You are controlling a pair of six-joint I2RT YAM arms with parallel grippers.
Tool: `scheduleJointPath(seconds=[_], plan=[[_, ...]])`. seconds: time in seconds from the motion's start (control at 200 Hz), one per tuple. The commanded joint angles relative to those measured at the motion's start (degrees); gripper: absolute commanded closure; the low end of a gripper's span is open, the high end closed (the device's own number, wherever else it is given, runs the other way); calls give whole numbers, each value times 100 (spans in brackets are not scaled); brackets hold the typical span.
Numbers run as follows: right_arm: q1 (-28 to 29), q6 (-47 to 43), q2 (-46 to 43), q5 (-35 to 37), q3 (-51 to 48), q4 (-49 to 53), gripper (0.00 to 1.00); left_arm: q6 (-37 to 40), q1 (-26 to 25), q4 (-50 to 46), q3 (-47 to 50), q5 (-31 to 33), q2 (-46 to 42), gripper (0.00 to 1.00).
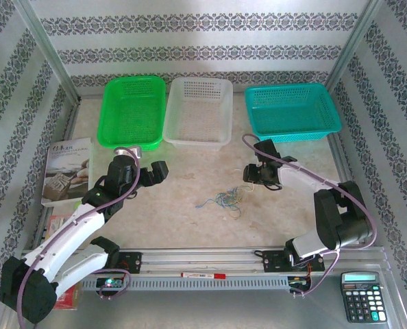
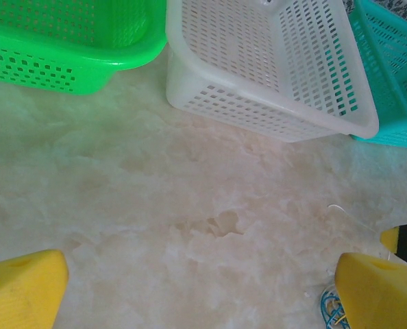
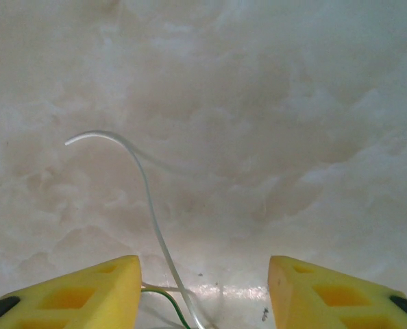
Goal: Untangle the cables
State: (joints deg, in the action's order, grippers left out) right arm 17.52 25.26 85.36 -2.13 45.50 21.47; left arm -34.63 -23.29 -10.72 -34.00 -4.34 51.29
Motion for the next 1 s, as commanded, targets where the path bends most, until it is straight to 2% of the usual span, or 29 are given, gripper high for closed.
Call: scheduleJointPath(seconds=[0.0,0.065,0.21,0.32,0.355,0.365,0.465,0.754,0.994], plan=[[85,-76,184,-28,189,-20,52,-61,-95,45,-134,14,-36,0],[102,-92,297,-62,226,-55,55,-53,-94,44,-140,6,-36,0],[160,-117,448,-89,225,-111,55,-53,-105,24,-159,-6,-51,0],[201,-144,429,-116,178,-148,64,-49,-104,21,-170,-12,-72,0],[202,-152,413,-129,170,-152,71,-50,-112,19,-175,-11,-68,0],[206,-159,407,-134,163,-152,75,-50,-103,22,-183,-14,-69,0],[248,-226,219,-246,210,-79,100,-26,-114,43,-193,-39,-64,0],[922,-223,-1442,-362,1358,792,100,290,-177,296,-399,-490,64,0],[1113,102,-1976,-599,2171,738,100,634,-444,909,-480,-912,294,0]])
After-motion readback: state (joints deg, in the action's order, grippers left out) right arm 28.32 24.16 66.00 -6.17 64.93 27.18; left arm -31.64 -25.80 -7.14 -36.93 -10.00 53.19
